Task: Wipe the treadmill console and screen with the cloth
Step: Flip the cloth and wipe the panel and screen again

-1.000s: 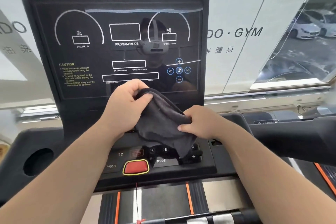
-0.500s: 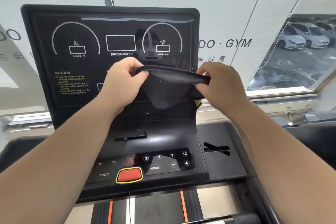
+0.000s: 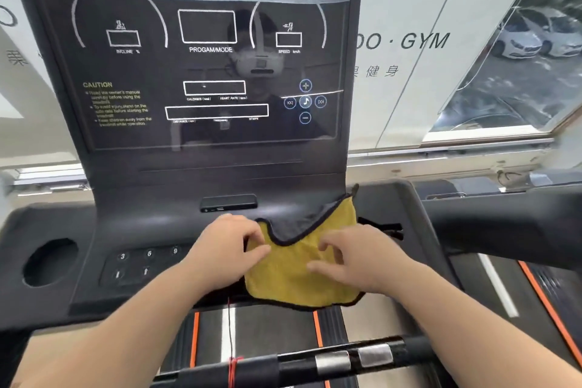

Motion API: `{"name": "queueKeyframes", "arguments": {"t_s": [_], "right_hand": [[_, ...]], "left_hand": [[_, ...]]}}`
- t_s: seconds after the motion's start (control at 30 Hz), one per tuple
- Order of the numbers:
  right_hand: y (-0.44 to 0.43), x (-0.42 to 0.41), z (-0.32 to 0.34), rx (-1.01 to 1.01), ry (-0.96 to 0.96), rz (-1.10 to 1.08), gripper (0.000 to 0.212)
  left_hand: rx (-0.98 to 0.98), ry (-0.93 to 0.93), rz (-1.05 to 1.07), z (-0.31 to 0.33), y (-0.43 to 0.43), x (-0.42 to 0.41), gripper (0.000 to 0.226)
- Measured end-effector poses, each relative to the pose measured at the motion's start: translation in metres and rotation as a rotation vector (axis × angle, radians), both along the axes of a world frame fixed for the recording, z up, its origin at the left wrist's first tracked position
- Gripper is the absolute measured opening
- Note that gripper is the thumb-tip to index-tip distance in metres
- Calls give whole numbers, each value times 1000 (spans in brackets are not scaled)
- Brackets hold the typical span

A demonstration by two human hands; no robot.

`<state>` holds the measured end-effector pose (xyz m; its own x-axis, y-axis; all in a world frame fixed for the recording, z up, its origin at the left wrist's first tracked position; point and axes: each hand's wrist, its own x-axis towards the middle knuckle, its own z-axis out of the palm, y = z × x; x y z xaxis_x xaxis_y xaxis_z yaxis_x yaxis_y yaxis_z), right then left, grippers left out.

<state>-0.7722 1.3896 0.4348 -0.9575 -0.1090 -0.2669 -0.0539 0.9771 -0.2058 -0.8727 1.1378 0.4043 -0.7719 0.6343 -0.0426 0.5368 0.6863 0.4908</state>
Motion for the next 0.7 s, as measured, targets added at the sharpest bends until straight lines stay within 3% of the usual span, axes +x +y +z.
{"name": "queueKeyframes", "arguments": {"t_s": [0.13, 0.23, 0.43, 0.6, 0.63, 0.7], "right_hand": [[-6, -7, -17, -25, 221, -207, 38], [-14, -4, -41, -18, 228, -266, 42], [-34, 10, -62, 28, 342, -371, 64], [-33, 6, -60, 91, 366, -466, 82], [-34, 3, -59, 91, 335, -494, 87], [-36, -6, -56, 89, 202, -543, 96]], "left_hand": [[-101, 177, -112, 2, 27, -3, 45], [-242, 286, -223, -9, 43, 1, 38], [-364, 464, -197, -12, 65, -10, 26], [-234, 105, -85, 7, 78, -22, 14], [-210, 28, -60, 8, 78, -25, 6], [-171, -53, -3, 12, 78, -30, 16]]}}
